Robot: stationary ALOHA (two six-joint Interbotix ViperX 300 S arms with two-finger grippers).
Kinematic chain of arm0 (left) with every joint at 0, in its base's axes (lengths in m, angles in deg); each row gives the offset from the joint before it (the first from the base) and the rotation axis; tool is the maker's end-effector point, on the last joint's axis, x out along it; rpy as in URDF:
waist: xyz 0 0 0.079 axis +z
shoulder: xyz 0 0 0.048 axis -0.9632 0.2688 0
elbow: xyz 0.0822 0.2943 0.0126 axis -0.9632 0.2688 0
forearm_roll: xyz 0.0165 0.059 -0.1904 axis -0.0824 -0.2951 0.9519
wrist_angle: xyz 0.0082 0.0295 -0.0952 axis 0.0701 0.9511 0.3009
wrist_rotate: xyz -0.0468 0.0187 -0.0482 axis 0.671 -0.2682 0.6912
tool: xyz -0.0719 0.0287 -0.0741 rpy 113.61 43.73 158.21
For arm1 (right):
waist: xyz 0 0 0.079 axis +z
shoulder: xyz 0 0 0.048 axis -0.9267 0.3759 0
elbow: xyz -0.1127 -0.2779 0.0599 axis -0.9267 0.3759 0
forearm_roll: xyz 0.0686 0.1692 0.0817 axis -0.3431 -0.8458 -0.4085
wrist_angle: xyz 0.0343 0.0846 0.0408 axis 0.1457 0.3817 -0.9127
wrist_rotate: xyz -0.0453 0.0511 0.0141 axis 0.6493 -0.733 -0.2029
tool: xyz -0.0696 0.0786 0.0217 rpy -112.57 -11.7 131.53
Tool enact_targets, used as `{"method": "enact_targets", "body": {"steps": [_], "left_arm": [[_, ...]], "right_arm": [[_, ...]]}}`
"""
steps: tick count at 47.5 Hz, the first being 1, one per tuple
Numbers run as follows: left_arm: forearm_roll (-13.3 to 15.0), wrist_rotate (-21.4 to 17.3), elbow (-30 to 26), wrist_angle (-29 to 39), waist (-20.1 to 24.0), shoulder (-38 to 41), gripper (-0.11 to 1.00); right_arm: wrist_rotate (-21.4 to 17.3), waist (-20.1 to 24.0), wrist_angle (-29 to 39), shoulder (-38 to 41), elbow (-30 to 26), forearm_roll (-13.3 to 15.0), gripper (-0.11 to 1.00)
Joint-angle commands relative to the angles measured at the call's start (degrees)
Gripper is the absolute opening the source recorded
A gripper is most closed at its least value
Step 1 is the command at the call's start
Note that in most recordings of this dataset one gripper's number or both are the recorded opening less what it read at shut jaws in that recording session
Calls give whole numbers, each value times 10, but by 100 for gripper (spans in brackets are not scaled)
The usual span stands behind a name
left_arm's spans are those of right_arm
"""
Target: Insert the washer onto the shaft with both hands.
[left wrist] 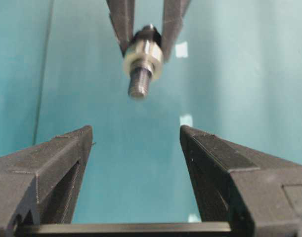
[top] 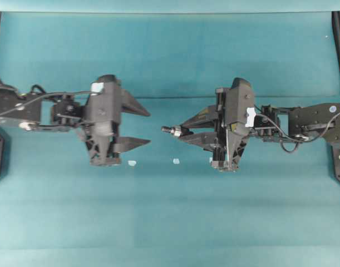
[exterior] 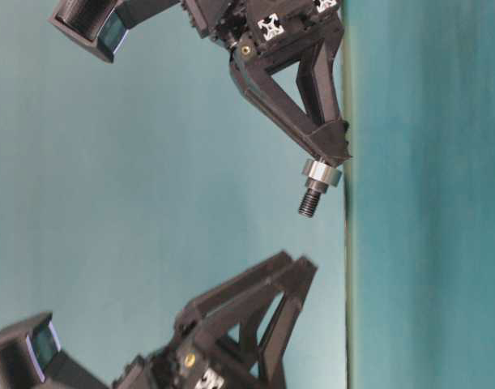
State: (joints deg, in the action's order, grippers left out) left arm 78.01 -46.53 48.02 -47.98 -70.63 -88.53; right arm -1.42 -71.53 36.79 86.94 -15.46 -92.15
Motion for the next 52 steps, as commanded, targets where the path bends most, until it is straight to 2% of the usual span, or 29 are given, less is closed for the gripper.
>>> {"method": "enact_targets", "body": {"steps": [1, 52], "left_arm": [[-1, 0, 1, -4, -2, -18, 78], [-1, 0, 19, -3, -2, -36, 78]], "right_arm": [[-1, 1, -3, -10, -4, -1, 0], [-3, 1, 0, -10, -2, -2, 0]]}}
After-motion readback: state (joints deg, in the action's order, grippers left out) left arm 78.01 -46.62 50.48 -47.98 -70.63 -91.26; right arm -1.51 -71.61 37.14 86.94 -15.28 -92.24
